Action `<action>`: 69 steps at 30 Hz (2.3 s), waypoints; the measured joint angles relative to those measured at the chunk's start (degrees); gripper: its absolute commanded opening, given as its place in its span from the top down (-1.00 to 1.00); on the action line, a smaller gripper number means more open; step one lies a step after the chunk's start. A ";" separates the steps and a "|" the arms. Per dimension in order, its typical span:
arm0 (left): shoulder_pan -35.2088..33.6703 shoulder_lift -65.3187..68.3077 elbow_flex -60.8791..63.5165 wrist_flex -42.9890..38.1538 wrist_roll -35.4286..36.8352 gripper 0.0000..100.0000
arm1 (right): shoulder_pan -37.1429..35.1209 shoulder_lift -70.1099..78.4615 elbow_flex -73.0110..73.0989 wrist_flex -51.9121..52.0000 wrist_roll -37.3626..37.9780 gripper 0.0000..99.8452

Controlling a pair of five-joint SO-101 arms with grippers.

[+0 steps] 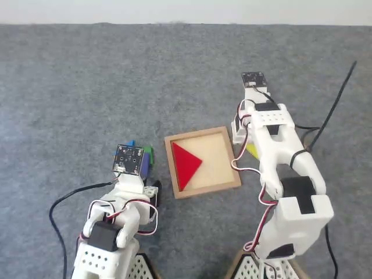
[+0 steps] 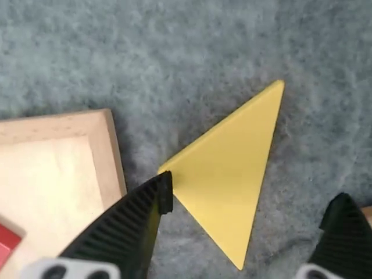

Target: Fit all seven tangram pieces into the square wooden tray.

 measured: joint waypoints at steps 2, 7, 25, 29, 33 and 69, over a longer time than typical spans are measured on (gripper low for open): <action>0.00 0.00 0.00 0.00 0.00 0.79 | 0.00 0.00 -0.62 0.00 -0.26 0.25; 0.00 0.00 0.00 0.00 0.00 0.79 | -0.26 0.00 -1.14 0.00 -2.11 0.25; 0.00 0.00 0.00 0.00 0.00 0.79 | -2.55 10.46 -9.67 6.07 -2.29 0.44; 0.00 0.00 0.00 0.00 0.00 0.79 | -2.37 10.81 -10.55 8.00 -2.29 0.70; 0.00 0.00 0.00 0.00 0.00 0.79 | 0.88 10.81 -11.08 9.41 -2.20 0.72; 0.00 0.00 0.00 0.00 0.00 0.79 | 2.37 -1.76 -9.49 17.32 10.29 0.43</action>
